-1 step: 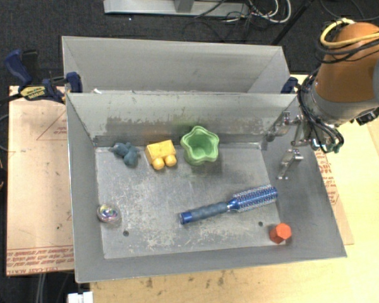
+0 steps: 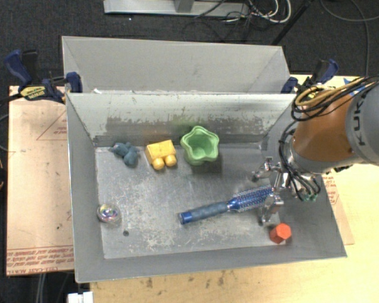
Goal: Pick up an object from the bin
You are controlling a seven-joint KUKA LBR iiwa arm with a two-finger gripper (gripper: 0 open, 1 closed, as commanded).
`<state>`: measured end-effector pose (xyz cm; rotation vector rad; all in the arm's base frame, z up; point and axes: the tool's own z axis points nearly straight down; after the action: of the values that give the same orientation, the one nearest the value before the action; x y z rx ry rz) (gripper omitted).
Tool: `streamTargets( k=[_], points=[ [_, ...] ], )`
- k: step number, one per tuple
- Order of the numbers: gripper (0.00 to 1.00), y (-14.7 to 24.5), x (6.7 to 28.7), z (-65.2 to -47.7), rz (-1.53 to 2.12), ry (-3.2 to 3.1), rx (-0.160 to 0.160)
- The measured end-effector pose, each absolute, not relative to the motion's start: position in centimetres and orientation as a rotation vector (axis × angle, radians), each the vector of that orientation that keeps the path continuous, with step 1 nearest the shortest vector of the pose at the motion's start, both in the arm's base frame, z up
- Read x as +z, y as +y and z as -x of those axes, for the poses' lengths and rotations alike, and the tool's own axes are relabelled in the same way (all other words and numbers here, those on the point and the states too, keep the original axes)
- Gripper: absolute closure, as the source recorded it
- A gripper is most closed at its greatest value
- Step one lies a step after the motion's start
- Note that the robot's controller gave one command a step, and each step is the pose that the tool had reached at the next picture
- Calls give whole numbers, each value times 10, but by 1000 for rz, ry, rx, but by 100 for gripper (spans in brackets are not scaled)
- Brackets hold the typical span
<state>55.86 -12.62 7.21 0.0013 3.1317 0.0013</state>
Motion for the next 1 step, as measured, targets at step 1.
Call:
streamTargets(
  k=[1],
  points=[
    [100,-127,75,-557,8,3145,1]
  ],
)
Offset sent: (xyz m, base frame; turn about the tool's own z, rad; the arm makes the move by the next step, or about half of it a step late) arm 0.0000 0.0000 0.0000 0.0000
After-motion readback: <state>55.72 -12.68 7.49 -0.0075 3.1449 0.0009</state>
